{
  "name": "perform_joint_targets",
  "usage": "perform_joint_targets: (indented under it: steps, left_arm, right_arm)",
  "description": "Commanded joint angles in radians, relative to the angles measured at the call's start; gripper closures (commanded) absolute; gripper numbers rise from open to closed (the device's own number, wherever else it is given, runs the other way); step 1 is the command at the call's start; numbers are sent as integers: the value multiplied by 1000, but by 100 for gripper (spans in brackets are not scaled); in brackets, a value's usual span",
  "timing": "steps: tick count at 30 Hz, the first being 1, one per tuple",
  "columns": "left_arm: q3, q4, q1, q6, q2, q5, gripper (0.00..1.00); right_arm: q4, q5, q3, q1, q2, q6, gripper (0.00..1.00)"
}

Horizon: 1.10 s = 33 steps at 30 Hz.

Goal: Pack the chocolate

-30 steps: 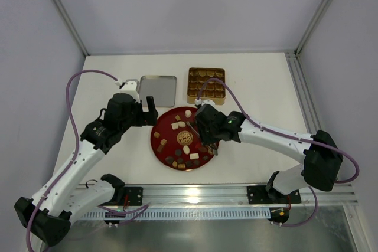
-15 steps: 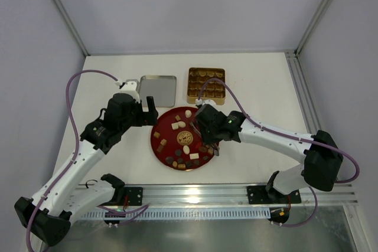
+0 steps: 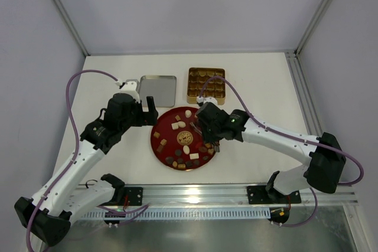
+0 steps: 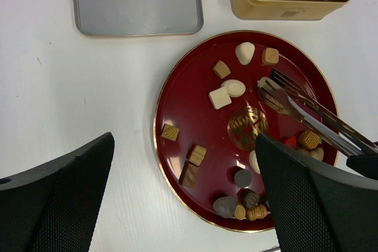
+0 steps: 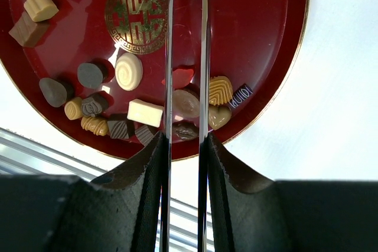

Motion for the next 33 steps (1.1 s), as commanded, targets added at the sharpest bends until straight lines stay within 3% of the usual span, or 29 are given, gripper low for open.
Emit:
perform_joint_targets:
  steps: [1,15,26,33]
  left_arm:
    - [12,27,-2,3,-6,7,0]
    - [12,27,-2,3,-9,7,0]
    - [12,27,-1,4,-6,13,0]
    - [10,27,-2,3,-3,13,0]
  right_arm:
    - [3,22,53,4,-49,-10,69]
    - [-3,-15,125,-37,-46,-48,69]
    - [60,-104,263,-307,-21,-141,69]
    - [107,-133,390,-431,127,-189,69]
